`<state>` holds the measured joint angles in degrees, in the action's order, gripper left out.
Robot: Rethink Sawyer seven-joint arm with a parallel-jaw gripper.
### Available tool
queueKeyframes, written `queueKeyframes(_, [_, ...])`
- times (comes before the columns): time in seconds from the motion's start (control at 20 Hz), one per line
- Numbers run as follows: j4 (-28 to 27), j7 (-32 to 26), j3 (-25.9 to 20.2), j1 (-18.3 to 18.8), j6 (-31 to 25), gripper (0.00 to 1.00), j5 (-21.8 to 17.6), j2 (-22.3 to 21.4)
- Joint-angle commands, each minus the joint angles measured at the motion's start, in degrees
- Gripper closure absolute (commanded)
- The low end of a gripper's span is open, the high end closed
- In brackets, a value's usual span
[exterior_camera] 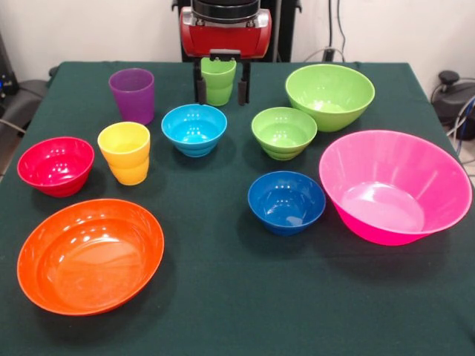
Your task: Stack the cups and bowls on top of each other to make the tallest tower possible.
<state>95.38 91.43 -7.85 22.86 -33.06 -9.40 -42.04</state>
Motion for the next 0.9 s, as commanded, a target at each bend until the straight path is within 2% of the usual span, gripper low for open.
queueKeyframes(0.05, [-2.2,-0.6,-5.0,0.3,-5.8,0.00,-0.5,3.7])
queueKeyframes(0.9, [-1.7,-1.0,-5.3,0.7,-5.8,0.00,-0.4,3.3])
